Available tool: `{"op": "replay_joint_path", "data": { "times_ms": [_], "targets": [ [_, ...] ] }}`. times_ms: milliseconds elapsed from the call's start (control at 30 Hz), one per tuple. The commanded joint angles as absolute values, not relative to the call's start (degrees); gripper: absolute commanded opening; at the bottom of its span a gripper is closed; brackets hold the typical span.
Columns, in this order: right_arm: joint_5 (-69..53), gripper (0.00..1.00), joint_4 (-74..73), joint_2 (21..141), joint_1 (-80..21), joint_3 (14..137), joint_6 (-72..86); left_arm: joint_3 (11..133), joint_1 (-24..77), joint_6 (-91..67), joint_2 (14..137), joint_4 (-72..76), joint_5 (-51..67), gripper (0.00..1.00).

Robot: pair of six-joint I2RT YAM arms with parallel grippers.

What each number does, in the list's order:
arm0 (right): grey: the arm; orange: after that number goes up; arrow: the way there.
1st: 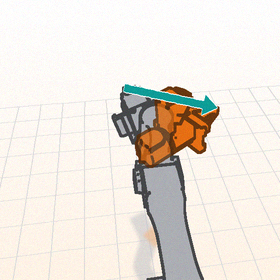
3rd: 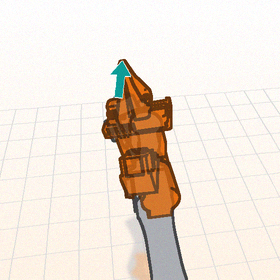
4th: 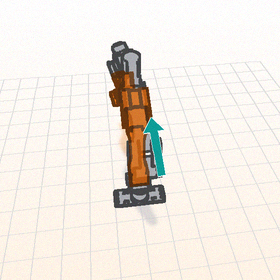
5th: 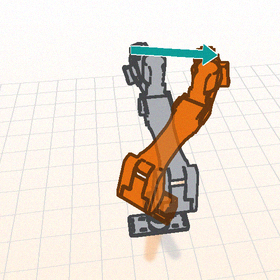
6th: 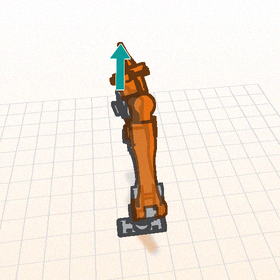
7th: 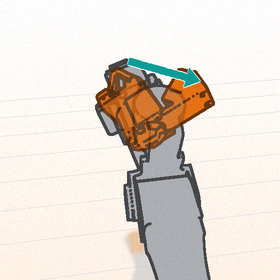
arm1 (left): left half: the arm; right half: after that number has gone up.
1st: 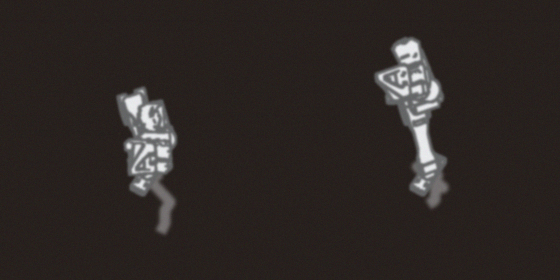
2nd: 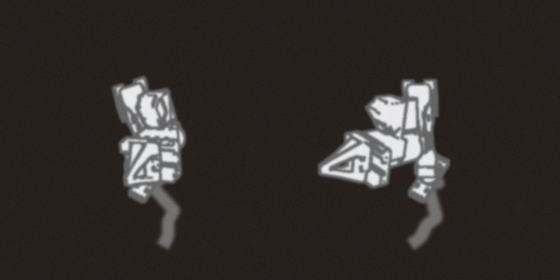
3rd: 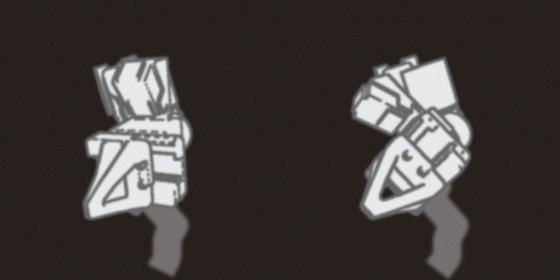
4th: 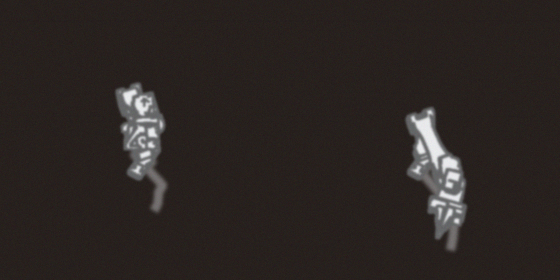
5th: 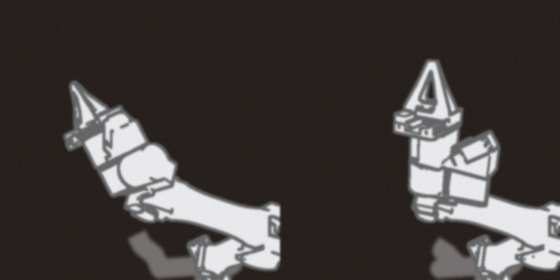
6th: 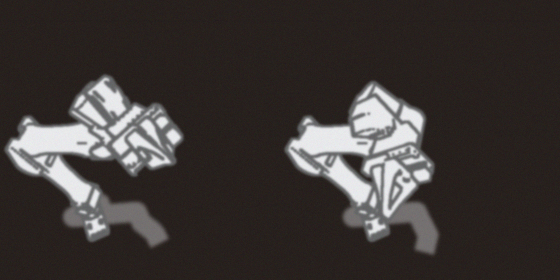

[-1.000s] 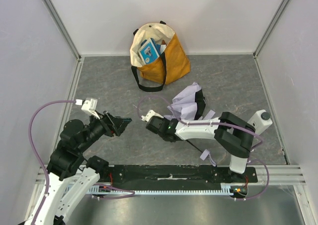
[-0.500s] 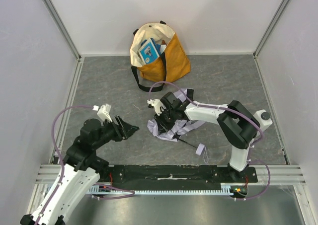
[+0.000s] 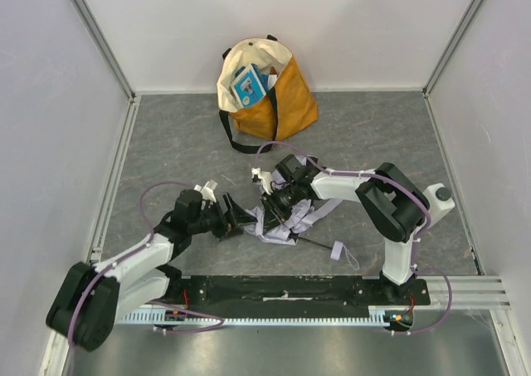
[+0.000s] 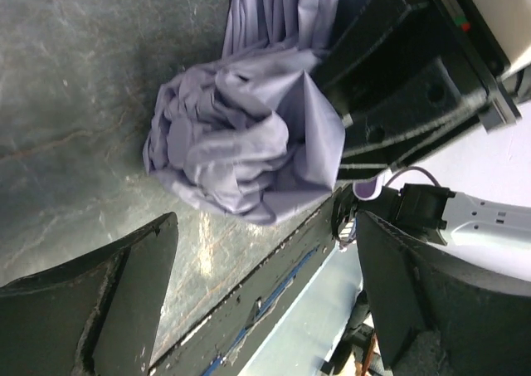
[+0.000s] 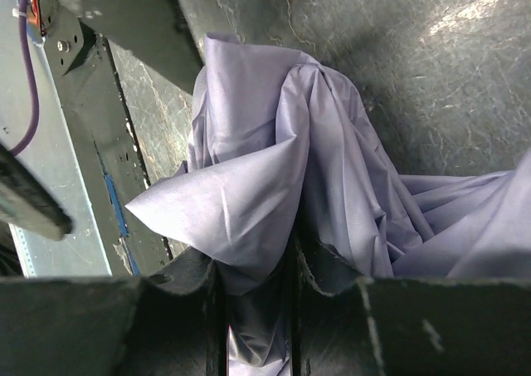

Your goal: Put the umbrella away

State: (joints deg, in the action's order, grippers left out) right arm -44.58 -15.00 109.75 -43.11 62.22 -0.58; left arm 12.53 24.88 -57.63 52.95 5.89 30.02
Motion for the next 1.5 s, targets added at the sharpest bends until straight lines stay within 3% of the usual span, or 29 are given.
{"op": "replay_joint_path", "data": {
  "times_ms": [0,333,600,767,933,967,1067,1133,1333,1467],
  "targets": [
    [-42.10,0.00,-16.18,113.55,-43.59,56.96,-0.53,14.24,24.87,-60.72,60.72,20.63,29.63,0.92],
    [-40.78,0.00,-12.66,112.85,-43.42,55.28,-0.18,12.74,24.87,-67.94,75.31,34.62,27.77,0.92],
    [-41.13,0.00,-12.83,112.76,-43.42,55.72,-0.53,13.10,24.87,-65.57,80.50,40.95,28.04,0.73],
    [-41.92,0.00,-12.30,113.29,-43.59,56.25,-0.35,12.48,24.96,-63.28,82.88,43.76,27.42,0.72],
    [-40.88,0.00,-9.77,113.12,-44.12,56.43,1.65,8.97,24.96,-63.98,85.68,51.58,26.45,0.62],
    [-40.17,0.00,-8.36,112.68,-44.03,55.99,2.63,8.44,24.96,-64.33,86.30,52.81,26.63,0.63],
    [-41.48,0.00,-3.54,111.62,-44.21,54.58,4.74,5.90,24.96,-66.53,88.58,60.18,26.81,0.79],
    [-43.06,0.00,-0.46,110.83,-44.30,53.71,6.14,4.93,25.05,-68.19,91.04,64.75,27.24,0.82],
    [-46.14,0.00,9.83,107.93,-44.38,49.84,11.33,3.78,25.22,-70.75,102.37,77.77,26.81,0.77],
    [-46.32,0.00,8.88,108.98,-44.65,50.01,10.37,4.04,25.22,-73.73,110.55,89.81,27.16,0.70]
  ]
}}
